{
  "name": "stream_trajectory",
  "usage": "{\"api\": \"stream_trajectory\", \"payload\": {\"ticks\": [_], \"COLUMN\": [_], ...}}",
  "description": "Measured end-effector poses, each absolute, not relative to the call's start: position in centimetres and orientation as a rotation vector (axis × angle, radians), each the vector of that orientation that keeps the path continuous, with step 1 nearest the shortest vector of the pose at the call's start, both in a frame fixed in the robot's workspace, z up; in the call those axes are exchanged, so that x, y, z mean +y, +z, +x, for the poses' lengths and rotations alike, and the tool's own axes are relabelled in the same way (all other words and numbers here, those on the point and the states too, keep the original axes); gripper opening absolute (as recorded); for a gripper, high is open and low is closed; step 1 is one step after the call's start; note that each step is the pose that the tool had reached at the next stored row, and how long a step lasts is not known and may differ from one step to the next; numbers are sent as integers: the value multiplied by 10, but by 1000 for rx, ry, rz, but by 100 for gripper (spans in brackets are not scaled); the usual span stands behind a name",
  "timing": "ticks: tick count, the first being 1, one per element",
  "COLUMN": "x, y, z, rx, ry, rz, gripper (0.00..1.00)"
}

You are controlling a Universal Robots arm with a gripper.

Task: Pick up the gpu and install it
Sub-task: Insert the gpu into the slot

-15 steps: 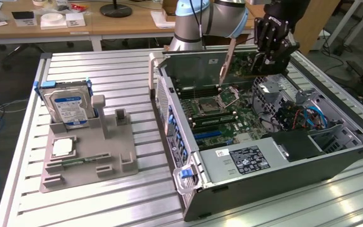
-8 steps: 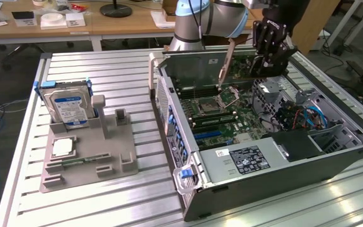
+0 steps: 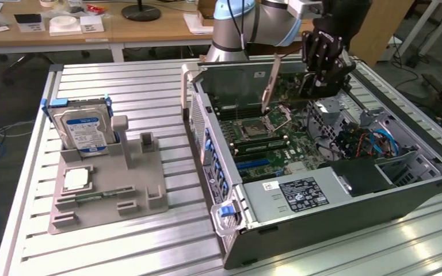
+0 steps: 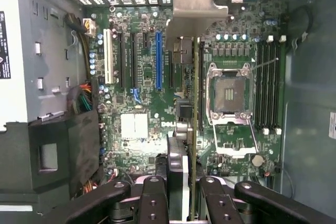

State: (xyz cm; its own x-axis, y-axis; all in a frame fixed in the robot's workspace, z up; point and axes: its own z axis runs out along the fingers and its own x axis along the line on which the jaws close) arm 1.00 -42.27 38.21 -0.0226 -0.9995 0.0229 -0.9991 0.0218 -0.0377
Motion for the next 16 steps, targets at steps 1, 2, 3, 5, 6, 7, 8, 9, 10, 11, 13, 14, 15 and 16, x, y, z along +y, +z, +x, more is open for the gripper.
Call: {"api": "stream_trajectory", "payload": {"ticks": [1, 2, 3, 5, 6, 7, 8, 9, 10, 11, 13, 14, 15, 16], "x": [-423, -423, -423, -423, -423, -423, -423, -423, -423, -423, -423, -422, -422, -422], "y": [381, 379, 378, 376, 374, 373, 371, 369, 367, 366, 363, 362, 360, 359], "z": [10, 9, 9, 7, 6, 4, 2, 1, 1, 0, -1, -3, -4, -6], "rx": [2231, 2225, 2221, 2209, 2204, 2200, 2198, 2197, 2197, 2196, 2194, 2194, 2195, 2198], "ry": [-67, -66, -66, -66, -66, -66, -66, -66, -66, -68, -72, -73, -73, -74], "rz": [-2196, -2201, -2205, -2216, -2222, -2225, -2228, -2228, -2228, -2227, -2225, -2224, -2223, -2220], "gripper": [28, 28, 28, 28, 28, 28, 28, 28, 28, 28, 28, 28, 28, 28]}}
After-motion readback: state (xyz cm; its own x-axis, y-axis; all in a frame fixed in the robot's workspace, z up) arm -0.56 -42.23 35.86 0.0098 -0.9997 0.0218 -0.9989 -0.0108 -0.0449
